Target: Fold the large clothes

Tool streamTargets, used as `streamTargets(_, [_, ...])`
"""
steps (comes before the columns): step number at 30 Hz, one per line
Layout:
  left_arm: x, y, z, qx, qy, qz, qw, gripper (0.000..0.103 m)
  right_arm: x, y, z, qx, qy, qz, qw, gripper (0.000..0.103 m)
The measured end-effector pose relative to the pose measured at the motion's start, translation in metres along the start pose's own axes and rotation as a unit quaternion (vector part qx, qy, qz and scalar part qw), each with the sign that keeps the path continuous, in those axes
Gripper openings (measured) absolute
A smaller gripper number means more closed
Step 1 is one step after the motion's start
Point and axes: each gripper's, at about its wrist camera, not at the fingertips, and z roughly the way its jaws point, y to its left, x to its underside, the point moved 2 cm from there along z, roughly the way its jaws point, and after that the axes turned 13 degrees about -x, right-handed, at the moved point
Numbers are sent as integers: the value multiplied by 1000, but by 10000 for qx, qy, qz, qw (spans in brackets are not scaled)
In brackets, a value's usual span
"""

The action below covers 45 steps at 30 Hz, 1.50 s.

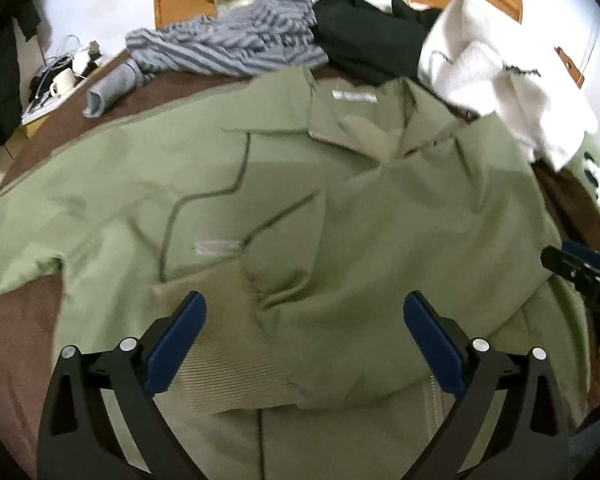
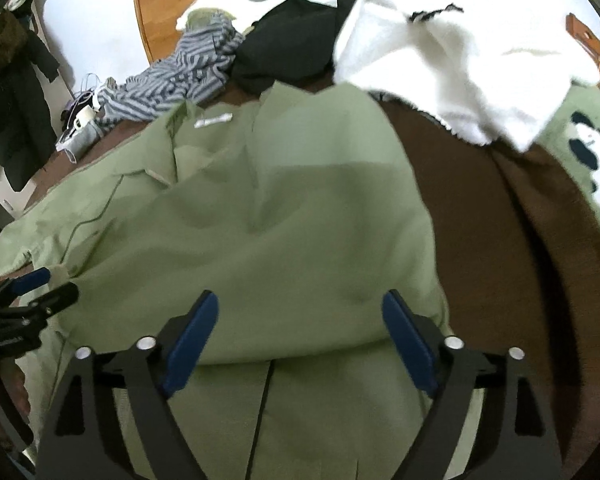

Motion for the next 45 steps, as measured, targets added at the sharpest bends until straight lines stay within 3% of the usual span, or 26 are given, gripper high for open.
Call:
streamTargets(2, [-3,10,-10,-38,-67,-69,9999,96,-3,3,-7,73,-53,-36,10000,95])
streamTargets(7, [-5,46,-29,-265,-220,-251,9991,96,-9,14,-22,197,-152,-246,9994,96])
streamTargets(15, [15,150,-29,-722,-128,-1270,9892,96,-13,44,-30,127,-215,-415,9988,96])
streamTargets(22, [49,254,-21,-1443,-48,-2132,9663,96,-5,67,-15,62,-78,-448,9989,96])
streamTargets(28, [72,316,-7,-1513,-56,-2925,9442,96,9,88,1,93,16,-632,9980,96])
streamTargets(33, [79,347,14,-1595,-31,-3192,9342,96,20,99,17,38,184,-691,9974,96])
streamTargets(39, [85,395,36,-1297,-120,-4066,9043,96,31,110,32,129,399,-915,9949,96])
streamTargets(45, [72,416,50,-997,-152,-4434,8906,95,34,110,35,59,396,-718,9966,96])
